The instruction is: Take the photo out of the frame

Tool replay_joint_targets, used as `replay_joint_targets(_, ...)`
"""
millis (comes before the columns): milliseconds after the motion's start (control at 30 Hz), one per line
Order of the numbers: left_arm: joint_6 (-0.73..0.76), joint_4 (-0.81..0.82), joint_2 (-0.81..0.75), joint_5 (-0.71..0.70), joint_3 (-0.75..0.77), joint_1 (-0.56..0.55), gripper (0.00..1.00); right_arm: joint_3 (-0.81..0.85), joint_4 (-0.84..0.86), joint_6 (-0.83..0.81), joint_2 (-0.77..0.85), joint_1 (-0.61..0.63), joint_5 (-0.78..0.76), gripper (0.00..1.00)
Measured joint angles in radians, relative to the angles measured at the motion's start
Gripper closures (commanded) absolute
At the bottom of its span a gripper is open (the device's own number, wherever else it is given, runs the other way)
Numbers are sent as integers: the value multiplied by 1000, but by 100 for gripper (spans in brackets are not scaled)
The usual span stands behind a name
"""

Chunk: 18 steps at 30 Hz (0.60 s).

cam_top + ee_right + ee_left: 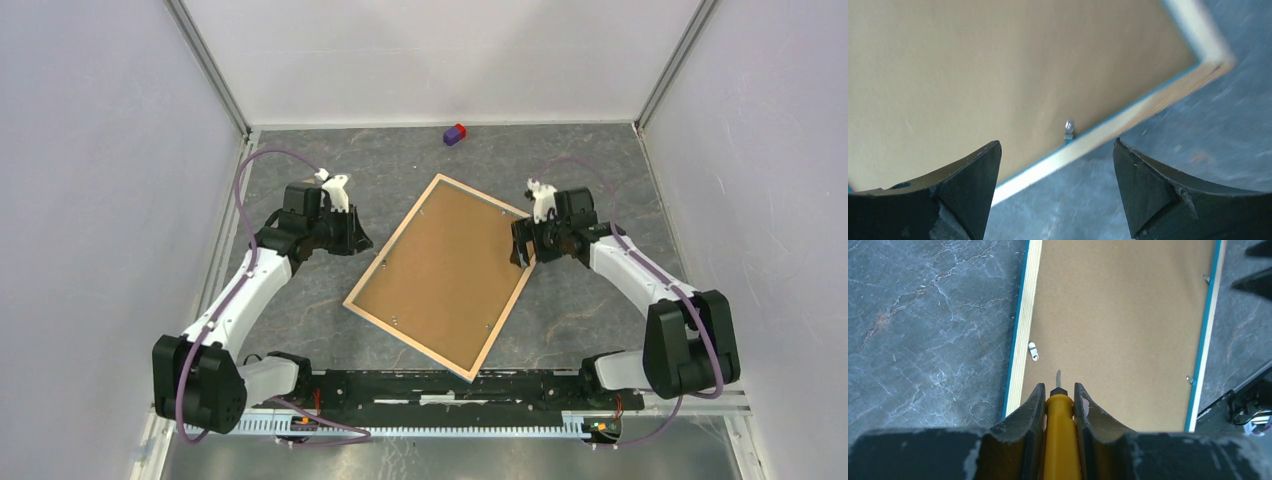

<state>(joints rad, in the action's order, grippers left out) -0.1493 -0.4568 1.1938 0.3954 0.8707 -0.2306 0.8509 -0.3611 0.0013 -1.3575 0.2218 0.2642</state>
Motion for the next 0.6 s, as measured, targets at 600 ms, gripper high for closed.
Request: replay_joint_targets(600, -75, -6, -59, -39, -18, 0, 98, 84, 51, 191, -317, -14, 124, 20)
